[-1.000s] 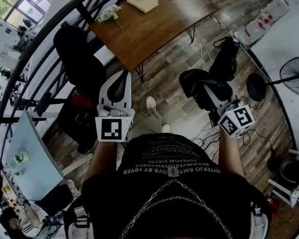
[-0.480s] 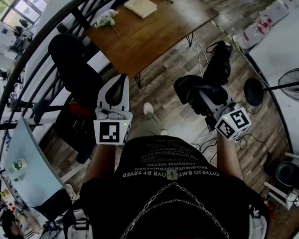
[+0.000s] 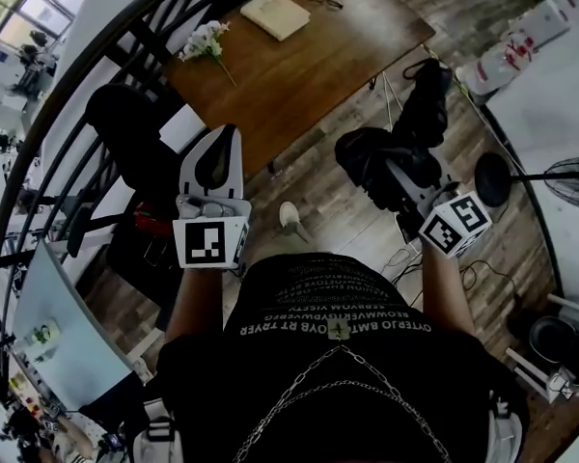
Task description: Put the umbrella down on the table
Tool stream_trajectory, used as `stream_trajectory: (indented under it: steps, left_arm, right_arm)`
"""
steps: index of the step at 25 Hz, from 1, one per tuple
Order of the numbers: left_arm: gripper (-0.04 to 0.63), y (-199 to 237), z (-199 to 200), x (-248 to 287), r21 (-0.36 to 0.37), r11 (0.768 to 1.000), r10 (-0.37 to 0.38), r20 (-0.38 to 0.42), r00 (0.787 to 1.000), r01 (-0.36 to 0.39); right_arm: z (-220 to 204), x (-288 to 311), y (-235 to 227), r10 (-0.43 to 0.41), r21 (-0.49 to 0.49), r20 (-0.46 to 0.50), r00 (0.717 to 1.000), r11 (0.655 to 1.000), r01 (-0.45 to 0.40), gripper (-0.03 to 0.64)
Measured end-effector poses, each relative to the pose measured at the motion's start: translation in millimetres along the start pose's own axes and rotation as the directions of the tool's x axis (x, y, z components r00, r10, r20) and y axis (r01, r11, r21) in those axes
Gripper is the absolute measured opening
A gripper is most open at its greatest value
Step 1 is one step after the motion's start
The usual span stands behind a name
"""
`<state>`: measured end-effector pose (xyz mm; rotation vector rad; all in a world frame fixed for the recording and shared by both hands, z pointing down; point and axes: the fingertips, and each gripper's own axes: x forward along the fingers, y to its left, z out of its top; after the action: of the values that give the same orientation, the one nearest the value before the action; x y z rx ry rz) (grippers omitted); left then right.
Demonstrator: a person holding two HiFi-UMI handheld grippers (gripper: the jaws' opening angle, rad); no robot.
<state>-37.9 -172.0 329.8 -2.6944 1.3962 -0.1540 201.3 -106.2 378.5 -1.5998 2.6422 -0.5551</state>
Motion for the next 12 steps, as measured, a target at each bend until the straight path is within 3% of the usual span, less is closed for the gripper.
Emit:
stream_trajectory:
  steps: [12]
  left_arm:
    - [0.031, 60, 4, 75, 0.034, 0.999, -0.028, 0.002, 1.0, 0.028]
  right_arm:
    - [37, 85, -28, -0.012, 0.0, 0.022, 1.0, 1.0, 0.012, 0.267]
